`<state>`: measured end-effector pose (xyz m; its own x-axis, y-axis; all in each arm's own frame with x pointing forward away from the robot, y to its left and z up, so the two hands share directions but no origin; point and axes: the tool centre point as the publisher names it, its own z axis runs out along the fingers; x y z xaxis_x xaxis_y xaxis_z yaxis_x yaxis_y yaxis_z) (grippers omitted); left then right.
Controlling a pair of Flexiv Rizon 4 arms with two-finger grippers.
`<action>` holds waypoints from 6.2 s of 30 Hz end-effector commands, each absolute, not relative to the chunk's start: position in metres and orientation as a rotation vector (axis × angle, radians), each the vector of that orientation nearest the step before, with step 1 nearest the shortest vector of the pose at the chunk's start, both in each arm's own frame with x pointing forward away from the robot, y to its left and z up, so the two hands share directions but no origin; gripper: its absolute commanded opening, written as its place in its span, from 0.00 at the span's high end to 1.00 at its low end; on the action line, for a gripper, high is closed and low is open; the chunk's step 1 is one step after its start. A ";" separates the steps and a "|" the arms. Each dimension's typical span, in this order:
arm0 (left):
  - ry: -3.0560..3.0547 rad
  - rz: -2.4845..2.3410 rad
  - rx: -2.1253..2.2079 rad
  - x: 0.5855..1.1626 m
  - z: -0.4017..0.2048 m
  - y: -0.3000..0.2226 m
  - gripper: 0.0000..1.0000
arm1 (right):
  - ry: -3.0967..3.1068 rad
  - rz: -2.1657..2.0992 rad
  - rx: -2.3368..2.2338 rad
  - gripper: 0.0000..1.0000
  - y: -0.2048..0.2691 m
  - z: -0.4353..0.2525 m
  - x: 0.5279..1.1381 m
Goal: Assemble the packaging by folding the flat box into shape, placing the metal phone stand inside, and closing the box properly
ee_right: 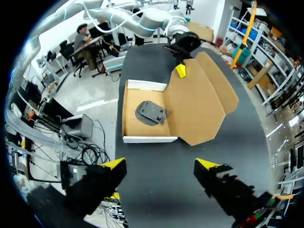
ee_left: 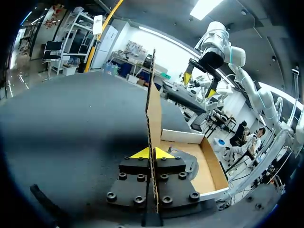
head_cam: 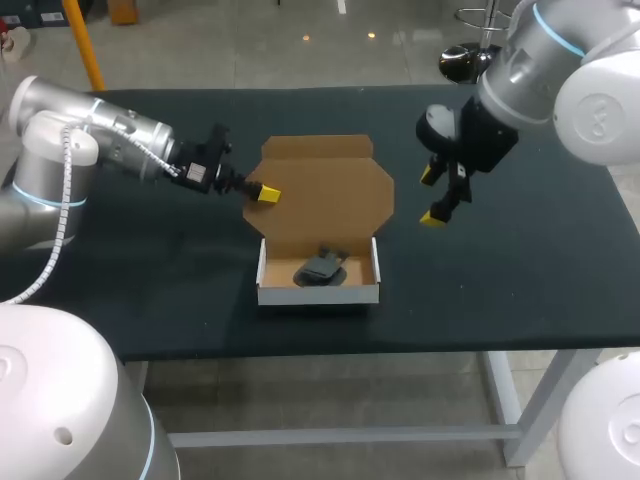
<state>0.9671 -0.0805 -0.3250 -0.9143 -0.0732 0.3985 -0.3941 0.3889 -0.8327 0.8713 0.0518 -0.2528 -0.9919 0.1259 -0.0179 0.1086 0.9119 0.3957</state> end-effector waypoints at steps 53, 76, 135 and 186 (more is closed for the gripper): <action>-2.555 1.706 0.120 0.936 -0.304 -0.075 1.00 | 3.001 0.529 0.096 0.00 0.067 -0.216 0.885; -2.733 1.772 -0.009 0.914 -0.307 -0.079 1.00 | 2.991 0.499 0.045 0.00 0.080 -0.202 0.891; -2.774 1.791 0.005 0.912 -0.308 -0.074 1.00 | 3.058 0.134 -0.123 0.42 0.189 -0.193 0.969; -2.774 1.791 0.005 0.912 -0.308 -0.074 1.00 | 3.116 0.092 -0.255 0.51 0.216 -0.230 0.919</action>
